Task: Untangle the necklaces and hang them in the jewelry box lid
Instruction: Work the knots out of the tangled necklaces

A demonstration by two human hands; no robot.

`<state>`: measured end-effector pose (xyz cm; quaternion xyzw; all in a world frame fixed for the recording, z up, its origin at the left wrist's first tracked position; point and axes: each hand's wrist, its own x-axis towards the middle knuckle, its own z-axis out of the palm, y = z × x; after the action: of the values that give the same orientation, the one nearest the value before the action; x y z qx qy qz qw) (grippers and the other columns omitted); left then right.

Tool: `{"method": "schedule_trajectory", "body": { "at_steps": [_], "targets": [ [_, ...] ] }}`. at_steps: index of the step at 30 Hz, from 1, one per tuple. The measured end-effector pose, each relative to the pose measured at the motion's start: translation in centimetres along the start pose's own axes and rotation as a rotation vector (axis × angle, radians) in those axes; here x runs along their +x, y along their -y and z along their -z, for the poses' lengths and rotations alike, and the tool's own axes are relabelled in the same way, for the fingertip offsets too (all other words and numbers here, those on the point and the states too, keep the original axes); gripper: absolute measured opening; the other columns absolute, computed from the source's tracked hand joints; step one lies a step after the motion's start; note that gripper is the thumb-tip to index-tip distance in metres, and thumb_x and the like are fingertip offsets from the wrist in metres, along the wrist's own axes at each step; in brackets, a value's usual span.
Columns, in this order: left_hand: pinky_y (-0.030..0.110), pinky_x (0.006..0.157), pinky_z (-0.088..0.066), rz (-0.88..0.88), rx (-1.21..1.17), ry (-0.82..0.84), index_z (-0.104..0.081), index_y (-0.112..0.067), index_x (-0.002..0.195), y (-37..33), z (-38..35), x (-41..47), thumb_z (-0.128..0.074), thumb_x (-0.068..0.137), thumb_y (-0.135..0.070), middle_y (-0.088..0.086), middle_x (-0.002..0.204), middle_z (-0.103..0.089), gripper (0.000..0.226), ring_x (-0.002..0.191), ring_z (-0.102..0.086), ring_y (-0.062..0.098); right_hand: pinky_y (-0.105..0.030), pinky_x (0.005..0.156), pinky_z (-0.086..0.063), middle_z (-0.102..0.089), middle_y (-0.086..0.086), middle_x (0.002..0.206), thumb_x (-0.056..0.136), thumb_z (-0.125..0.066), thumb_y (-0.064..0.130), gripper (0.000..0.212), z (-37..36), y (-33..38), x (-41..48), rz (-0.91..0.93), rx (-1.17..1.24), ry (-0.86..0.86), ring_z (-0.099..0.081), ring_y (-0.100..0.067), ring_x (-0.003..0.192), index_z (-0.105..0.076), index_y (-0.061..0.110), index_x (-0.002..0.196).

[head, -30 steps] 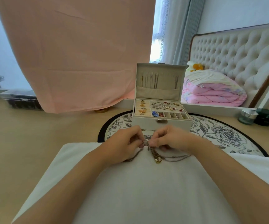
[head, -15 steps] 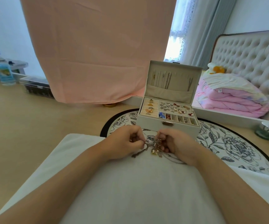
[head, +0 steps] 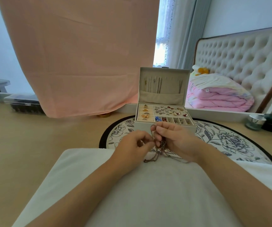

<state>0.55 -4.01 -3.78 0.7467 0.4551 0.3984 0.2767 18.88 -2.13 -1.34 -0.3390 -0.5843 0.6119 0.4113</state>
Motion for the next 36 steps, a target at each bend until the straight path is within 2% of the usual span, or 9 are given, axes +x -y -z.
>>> {"method": "schedule_trajectory", "body": {
  "at_steps": [4,7,10,16,21,25,29,33,36],
  "targets": [
    [0.035,0.082,-0.053,0.211,-0.459,-0.032,-0.064,-0.017,0.086,-1.3,1.1,0.2,-0.057,0.097,-0.014,0.008,0.087,-0.070,0.014,0.081,-0.063,0.013,-0.025,0.064,-0.046,-0.054,-0.004,0.071,0.091,-0.062,0.013,0.009,0.0,0.2,-0.4,-0.011,-0.081,0.056,-0.051,-0.018,0.066,-0.067,0.008,0.098],
    [0.033,0.070,-0.054,0.322,-0.832,-0.008,-0.052,-0.010,0.084,-2.2,2.0,0.5,-0.041,0.101,-0.006,0.007,0.071,-0.062,0.020,0.065,-0.061,0.017,-0.023,0.064,-0.048,-0.059,-0.003,0.073,0.090,-0.066,0.007,0.006,-0.3,0.5,-0.6,-0.003,-0.130,0.066,-0.052,-0.017,0.067,-0.068,0.011,0.092],
    [0.031,0.057,-0.047,0.361,-0.941,-0.040,-0.048,-0.013,0.071,-2.2,3.1,0.8,-0.041,0.099,-0.008,0.000,0.060,-0.038,0.029,0.050,-0.037,0.014,-0.026,0.054,-0.048,-0.059,-0.001,0.069,0.092,-0.065,-0.001,0.014,-0.4,1.0,-0.8,-0.016,-0.222,-0.005,-0.052,-0.015,0.059,-0.067,0.012,0.091],
    [0.023,0.053,-0.036,0.124,-0.442,-0.113,-0.060,-0.020,0.093,-1.5,4.1,0.4,-0.066,0.092,-0.005,-0.009,0.064,-0.048,0.016,0.056,-0.040,0.009,-0.020,0.047,-0.037,-0.063,-0.005,0.080,0.090,-0.070,0.002,0.015,-0.5,1.4,-1.0,-0.081,-0.554,-0.008,-0.050,-0.004,0.055,-0.066,0.016,0.087],
    [0.017,0.059,-0.035,-0.033,-0.249,-0.100,-0.066,-0.034,0.064,-0.5,4.1,0.5,-0.061,0.089,0.007,-0.006,0.074,-0.052,0.048,0.064,-0.044,0.007,-0.019,0.063,-0.046,-0.068,0.002,0.087,0.089,-0.073,0.013,0.022,0.0,0.6,-1.0,-0.130,-0.793,0.044,-0.058,-0.001,0.064,-0.064,0.028,0.104],
    [0.011,0.062,-0.038,-0.045,0.098,0.083,-0.075,-0.043,0.069,0.1,5.2,1.3,-0.063,0.090,0.000,-0.007,0.089,-0.056,0.050,0.069,-0.051,0.001,-0.032,0.079,-0.056,-0.070,0.000,0.094,0.089,-0.069,0.007,0.028,0.3,0.4,-1.0,-0.001,-0.841,0.000,-0.063,-0.006,0.080,-0.066,0.035,0.085],
    [0.018,0.073,-0.041,-0.010,0.473,0.346,-0.078,-0.040,0.094,0.5,5.5,2.1,-0.066,0.087,-0.018,-0.013,0.103,-0.057,0.026,0.084,-0.054,0.004,-0.021,0.067,-0.046,-0.069,0.008,0.078,0.094,-0.052,0.008,0.045,-0.4,0.4,-0.9,-0.079,-0.942,0.002,-0.055,-0.006,0.067,-0.077,0.044,0.084],
    [0.019,0.080,-0.042,-0.034,0.512,0.402,-0.078,-0.032,0.102,1.3,4.4,2.5,-0.070,0.091,-0.027,-0.013,0.105,-0.061,0.014,0.090,-0.055,0.004,-0.026,0.062,-0.047,-0.067,0.006,0.073,0.089,-0.054,0.019,0.034,-0.6,0.6,-1.2,-0.120,-1.028,-0.004,-0.054,-0.010,0.063,-0.077,0.043,0.085],
    [0.018,0.091,-0.044,-0.037,0.367,0.346,-0.077,-0.031,0.099,2.4,3.8,2.0,-0.069,0.093,-0.029,-0.017,0.112,-0.060,0.010,0.102,-0.057,0.000,-0.029,0.076,-0.053,-0.069,0.011,0.083,0.083,-0.071,0.042,0.015,-0.3,0.6,-1.1,-0.122,-1.073,-0.047,-0.063,-0.006,0.077,-0.075,0.035,0.071]
  ]
}}
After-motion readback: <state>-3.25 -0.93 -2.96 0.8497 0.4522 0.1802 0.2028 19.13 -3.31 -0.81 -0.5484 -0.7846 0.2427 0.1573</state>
